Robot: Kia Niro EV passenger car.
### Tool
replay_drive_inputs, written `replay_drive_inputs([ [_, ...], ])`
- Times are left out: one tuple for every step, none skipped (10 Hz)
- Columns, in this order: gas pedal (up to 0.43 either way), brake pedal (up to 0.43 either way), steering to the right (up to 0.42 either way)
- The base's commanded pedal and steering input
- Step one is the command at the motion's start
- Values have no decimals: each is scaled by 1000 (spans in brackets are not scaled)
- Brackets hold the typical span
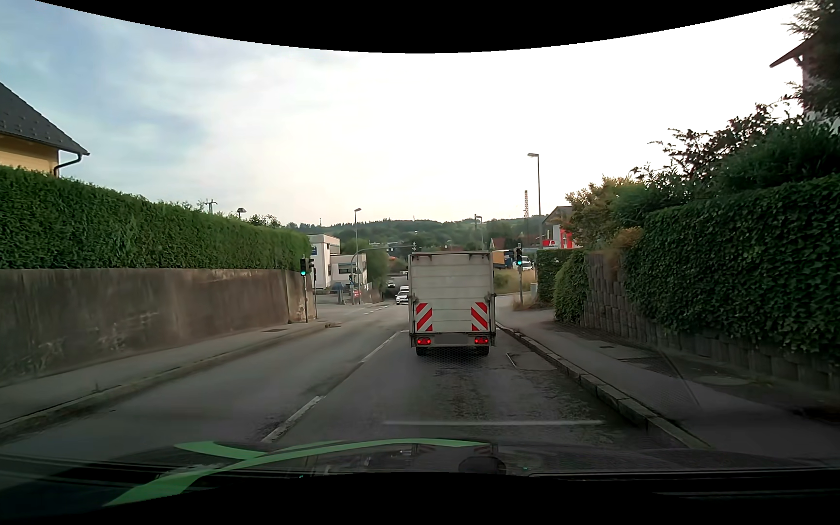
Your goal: Follow the waypoints while adhering to traffic rules and regulations
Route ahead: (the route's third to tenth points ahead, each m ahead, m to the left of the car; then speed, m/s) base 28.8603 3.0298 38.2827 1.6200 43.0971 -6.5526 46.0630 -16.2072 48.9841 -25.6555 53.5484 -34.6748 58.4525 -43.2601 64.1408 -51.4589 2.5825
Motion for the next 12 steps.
replay_drive_inputs([
  [0,0,-12],
  [0,0,-12],
  [0,0,-12],
  [0,0,-12],
  [0,0,-12],
  [0,0,-11],
  [0,0,-10],
  [0,0,-11],
  [0,0,-10],
  [0,0,-9],
  [0,0,-8],
  [0,0,-8],
])
